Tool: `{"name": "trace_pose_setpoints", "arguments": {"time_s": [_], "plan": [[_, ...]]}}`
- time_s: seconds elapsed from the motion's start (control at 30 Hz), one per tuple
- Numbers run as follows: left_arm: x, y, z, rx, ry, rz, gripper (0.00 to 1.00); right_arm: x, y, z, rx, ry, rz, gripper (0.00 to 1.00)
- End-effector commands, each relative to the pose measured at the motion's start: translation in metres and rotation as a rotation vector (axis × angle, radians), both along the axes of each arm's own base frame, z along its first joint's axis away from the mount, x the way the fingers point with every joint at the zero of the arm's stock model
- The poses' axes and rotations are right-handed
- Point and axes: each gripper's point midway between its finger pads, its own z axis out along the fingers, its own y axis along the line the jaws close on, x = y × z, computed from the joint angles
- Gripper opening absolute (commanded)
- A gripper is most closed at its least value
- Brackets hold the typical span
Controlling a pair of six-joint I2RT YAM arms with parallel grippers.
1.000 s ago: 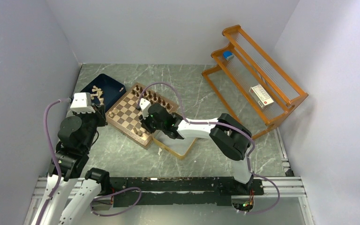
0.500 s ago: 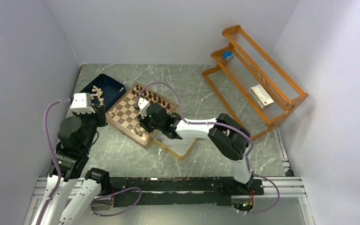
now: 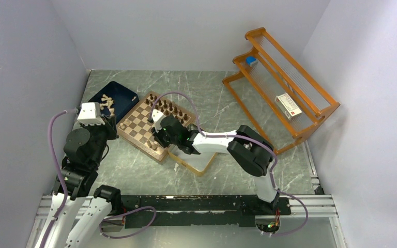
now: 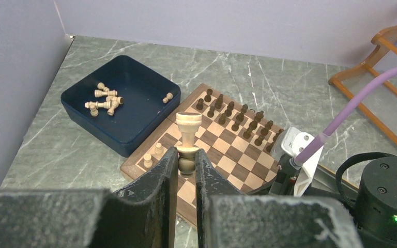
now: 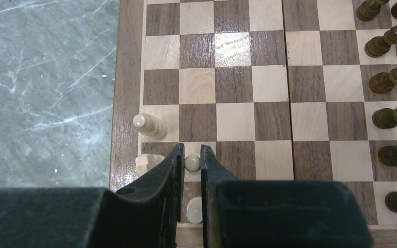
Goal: Set up the chess pieces on the board
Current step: Place the chess piece on the chessboard.
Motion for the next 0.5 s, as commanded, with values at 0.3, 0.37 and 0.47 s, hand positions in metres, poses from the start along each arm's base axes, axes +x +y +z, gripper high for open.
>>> {"name": "trace_pose_setpoints", "arguments": {"time_s": [0.3, 0.37, 0.47], "plan": [[-0.0002, -0.0011, 0.0040, 0.000, -0.023, -0.007, 0.09, 0.0014, 0.0038, -0.0098, -0.014, 0.006, -0.012, 0.14], [-0.0001, -0.0011, 0.0039, 0.000, -0.023, -0.007, 0.09, 0.0017, 0.0042, -0.0094, -0.012, 0.007, -0.015, 0.16], [0.0001, -0.0014, 0.0038, 0.001, -0.023, -0.009, 0.09, 0.0029, 0.0061, -0.0049, -0.004, 0.008, -0.021, 0.23]]}}
